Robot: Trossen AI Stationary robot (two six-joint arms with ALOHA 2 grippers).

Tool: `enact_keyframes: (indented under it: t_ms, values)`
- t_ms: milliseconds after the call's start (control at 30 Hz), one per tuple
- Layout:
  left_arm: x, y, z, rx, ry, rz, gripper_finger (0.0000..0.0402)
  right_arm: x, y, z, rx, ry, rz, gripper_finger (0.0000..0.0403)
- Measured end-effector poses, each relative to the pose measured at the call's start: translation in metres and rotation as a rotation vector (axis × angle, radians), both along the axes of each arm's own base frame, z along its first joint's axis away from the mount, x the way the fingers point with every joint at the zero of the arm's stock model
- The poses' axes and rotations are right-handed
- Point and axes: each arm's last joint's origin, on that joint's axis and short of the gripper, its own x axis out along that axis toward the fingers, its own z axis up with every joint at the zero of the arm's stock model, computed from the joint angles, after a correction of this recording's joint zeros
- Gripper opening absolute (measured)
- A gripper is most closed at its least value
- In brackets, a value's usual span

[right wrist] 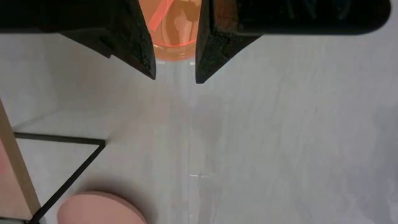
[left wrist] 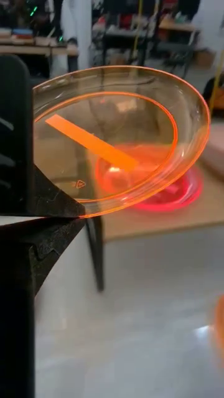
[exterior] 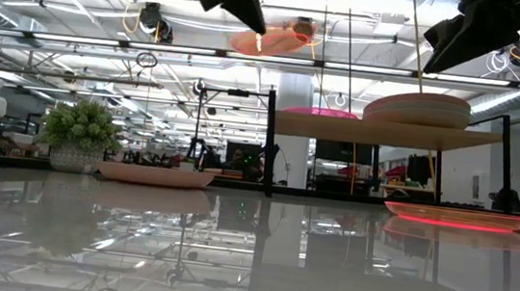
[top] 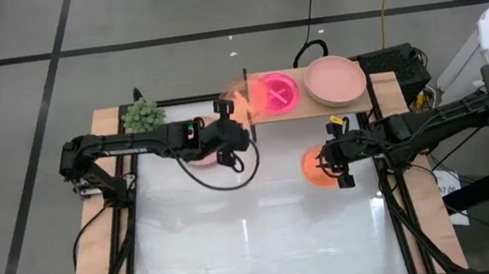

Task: Place and stack plates onto a shelf
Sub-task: Stack the left orange plate on top of the light pink plate on the shelf

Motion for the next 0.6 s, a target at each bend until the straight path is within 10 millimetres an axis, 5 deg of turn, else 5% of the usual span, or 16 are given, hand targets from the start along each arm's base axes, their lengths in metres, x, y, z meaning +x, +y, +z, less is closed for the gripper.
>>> enact_keyframes:
  t_ms: [600]
  values:
    - [0.023,0.044,0.014,0.062,-0.217,-0.128,0.0000,-0.002,0.000,0.000,0.001,0.003,-0.001,0.0095]
